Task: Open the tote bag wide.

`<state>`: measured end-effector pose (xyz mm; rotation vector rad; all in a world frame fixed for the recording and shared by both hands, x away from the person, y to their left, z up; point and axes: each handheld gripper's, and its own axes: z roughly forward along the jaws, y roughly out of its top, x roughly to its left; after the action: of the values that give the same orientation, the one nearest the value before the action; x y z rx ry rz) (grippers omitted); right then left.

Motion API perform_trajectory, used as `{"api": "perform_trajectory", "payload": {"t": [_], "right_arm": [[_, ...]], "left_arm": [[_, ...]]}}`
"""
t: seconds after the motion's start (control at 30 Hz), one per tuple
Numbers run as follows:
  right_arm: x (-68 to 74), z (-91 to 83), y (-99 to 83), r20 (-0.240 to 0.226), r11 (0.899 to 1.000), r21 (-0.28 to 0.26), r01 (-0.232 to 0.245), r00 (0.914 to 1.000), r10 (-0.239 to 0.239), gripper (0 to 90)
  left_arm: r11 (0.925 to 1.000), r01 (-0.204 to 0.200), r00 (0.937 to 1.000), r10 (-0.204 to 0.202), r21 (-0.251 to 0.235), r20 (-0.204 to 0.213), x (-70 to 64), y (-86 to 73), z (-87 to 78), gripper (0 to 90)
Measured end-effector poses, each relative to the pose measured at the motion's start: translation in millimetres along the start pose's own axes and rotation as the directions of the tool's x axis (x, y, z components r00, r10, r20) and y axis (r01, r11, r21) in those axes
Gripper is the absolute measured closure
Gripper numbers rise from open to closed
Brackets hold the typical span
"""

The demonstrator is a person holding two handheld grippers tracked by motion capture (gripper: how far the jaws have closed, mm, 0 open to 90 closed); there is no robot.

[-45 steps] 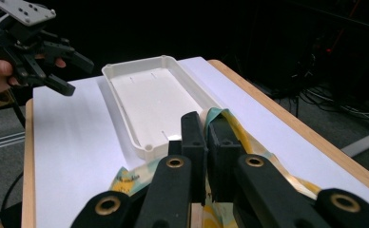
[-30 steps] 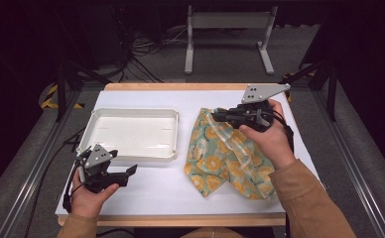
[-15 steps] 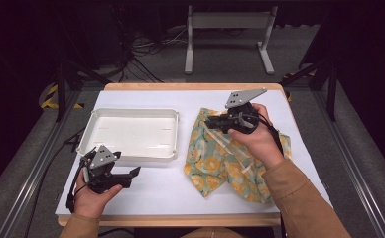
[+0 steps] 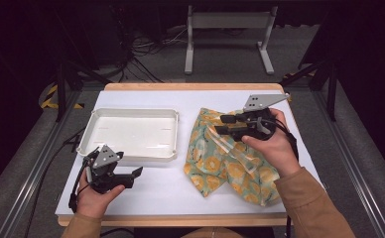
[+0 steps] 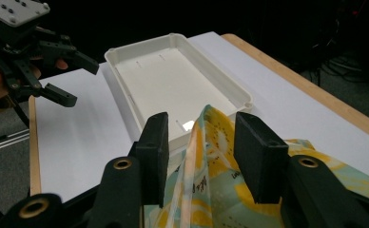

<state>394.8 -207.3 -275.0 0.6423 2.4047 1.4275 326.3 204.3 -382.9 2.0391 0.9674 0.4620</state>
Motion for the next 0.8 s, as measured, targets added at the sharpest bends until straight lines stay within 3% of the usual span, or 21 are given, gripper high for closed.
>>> {"api": "perform_trajectory", "payload": {"t": [0.2, 0.43, 0.53, 0.57, 0.73, 0.8], "right_arm": [[-1.6, -37.4, -12.9, 0.038, 0.997, -0.071, -0.013, 0.9992, 0.016, 54.6], [-11.4, -84.4, -46.8, 0.11, 0.987, -0.147, -0.061, 0.9908, 0.078, 52.3], [-13.2, -91.3, -56.9, 0.139, 0.988, -0.147, -0.056, 0.9873, 0.077, 51.8], [-14.6, -99.3, -66.8, 0.165, 0.987, -0.15, -0.06, 0.9827, 0.085, 51.8], [-16.3, -113.2, -85.1, 0.198, 0.979, -0.19, -0.074, 0.9736, 0.113, 51.2], [-19.5, -114.0, -90.6, 0.221, 0.981, -0.179, -0.072, 0.9688, 0.111, 49.9]], "left_arm": [[0.9994, 0.003, 0.9994, -0.002, -0.036, 0.034, -5.1, 9.1, -1.5, 17.8], [0.9985, -0.025, 0.9966, 0.029, -0.049, 0.077, -19.4, 24.5, 3.9, 17.8], [0.9982, -0.024, 0.9957, 0.028, -0.055, 0.088, -23.1, 28.9, 4.6, 17.8], [0.9974, -0.033, 0.9946, 0.039, -0.065, 0.096, -26.1, 34.7, 5.2, 17.8], [0.9952, -0.048, 0.9904, 0.058, -0.085, 0.125, -34.1, 50.4, 8.3, 17.8], [0.9938, -0.056, 0.9891, 0.069, -0.096, 0.13, -38.1, 57.0, 8.8, 17.8]]}}
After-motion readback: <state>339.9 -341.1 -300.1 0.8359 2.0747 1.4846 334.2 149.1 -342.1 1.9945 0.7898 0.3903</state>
